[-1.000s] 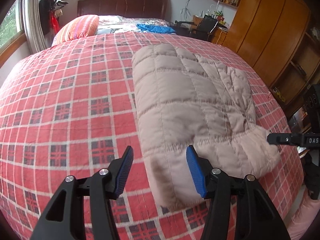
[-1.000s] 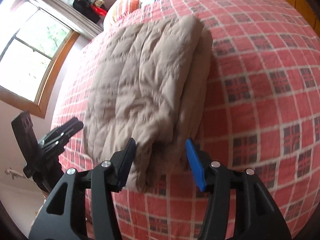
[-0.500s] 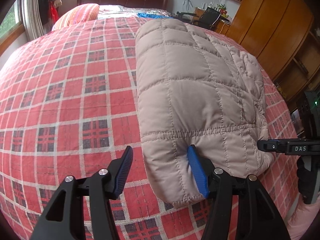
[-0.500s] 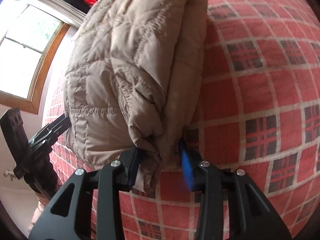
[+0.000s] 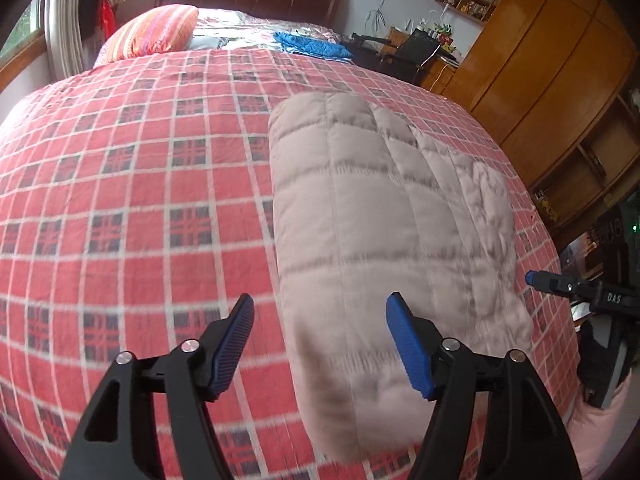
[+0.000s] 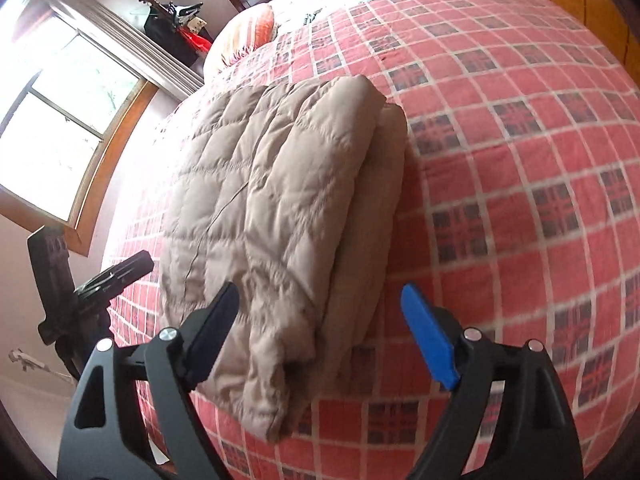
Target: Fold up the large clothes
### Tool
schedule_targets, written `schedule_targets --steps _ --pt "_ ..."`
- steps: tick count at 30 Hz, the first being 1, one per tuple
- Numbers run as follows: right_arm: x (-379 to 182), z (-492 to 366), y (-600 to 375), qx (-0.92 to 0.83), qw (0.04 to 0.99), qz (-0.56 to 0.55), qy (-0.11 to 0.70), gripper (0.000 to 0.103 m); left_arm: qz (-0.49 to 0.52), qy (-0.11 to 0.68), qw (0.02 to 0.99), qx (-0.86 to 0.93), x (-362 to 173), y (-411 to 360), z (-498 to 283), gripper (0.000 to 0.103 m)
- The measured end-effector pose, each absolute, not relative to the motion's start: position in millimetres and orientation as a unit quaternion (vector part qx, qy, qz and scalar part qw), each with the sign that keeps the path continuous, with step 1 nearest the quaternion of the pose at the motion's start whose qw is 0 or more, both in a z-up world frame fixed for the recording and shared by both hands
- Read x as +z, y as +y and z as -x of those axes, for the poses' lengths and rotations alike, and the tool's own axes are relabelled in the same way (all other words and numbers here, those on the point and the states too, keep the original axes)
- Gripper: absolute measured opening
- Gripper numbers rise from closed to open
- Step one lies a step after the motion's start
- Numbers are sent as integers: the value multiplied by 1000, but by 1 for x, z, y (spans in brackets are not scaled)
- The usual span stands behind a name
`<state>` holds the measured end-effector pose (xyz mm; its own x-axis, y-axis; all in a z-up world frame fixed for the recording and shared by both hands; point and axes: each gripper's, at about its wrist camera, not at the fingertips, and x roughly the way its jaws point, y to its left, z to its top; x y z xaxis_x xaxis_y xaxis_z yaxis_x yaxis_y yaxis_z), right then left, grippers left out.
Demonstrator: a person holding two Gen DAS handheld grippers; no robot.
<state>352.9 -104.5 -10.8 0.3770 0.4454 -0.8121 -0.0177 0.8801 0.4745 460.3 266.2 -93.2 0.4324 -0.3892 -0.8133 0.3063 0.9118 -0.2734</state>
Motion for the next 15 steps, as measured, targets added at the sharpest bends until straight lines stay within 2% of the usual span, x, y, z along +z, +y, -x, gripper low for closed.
schedule_targets --steps 4,7,10,15 --pt "-31 -366 -103 163 792 -212 549 85 90 526 807 -253 -112 270 -485 74" --pt "-47 -376 -103 170 786 -218 553 85 119 532 791 -277 -124 274 -495 78" --pt "-60 -384 -108 190 776 -245 549 86 152 532 771 -316 -135 276 -499 79" --pt "-78 -397 -107 208 763 -264 553 88 163 530 758 -343 -150 267 -503 91"
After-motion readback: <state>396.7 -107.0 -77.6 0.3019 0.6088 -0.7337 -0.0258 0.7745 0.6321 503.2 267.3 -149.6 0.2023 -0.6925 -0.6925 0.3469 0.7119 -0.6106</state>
